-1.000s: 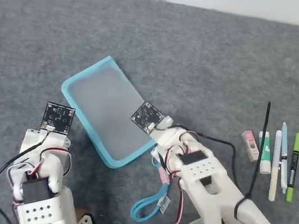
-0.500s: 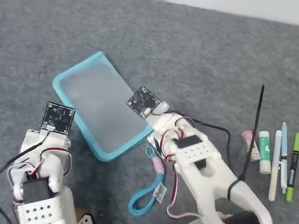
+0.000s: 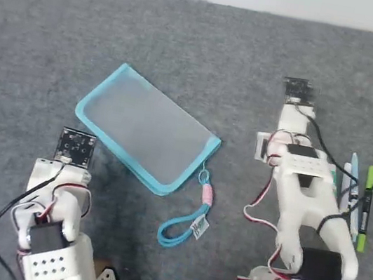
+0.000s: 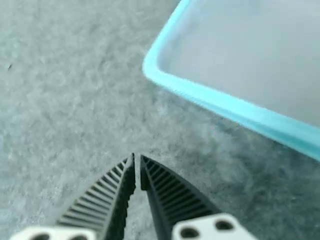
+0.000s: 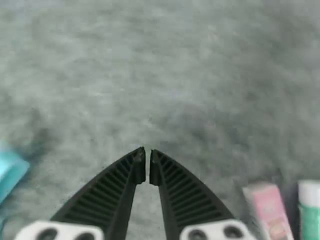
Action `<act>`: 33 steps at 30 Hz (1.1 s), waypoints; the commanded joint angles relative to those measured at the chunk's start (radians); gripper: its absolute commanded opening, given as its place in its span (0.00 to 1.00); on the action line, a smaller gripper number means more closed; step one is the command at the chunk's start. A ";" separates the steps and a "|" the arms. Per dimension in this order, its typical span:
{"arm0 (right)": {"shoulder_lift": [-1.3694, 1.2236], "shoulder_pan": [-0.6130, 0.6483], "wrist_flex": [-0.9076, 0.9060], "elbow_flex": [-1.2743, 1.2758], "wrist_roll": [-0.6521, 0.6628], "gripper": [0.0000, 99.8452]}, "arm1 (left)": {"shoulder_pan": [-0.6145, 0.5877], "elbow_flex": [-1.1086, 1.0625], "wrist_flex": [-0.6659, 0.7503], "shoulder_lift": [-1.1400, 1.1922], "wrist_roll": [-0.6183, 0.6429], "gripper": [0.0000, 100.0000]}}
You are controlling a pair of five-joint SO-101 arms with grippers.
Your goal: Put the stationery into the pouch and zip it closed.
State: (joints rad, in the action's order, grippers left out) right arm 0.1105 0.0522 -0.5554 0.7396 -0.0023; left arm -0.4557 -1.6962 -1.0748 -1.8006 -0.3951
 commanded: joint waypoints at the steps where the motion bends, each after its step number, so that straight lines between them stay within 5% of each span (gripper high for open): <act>1: 0.024 0.007 -0.056 -0.052 -0.028 0.00 | 0.063 0.012 0.037 -0.020 -0.012 0.01; 10: 0.105 0.400 -0.400 -0.074 0.146 0.01 | 0.063 0.016 -0.006 -0.018 -0.009 0.01; 17: 0.008 0.444 -0.323 -0.080 0.152 0.01 | 0.063 0.047 -0.031 -0.018 -0.009 0.01; 33: 0.071 0.529 -0.469 -0.127 0.141 0.01 | 0.068 0.012 -0.029 -0.018 -0.014 0.01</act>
State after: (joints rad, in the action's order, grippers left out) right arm 0.0905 0.5662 -0.9897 0.6506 0.1297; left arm -0.3974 -1.6916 -1.0948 -1.8006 -0.3951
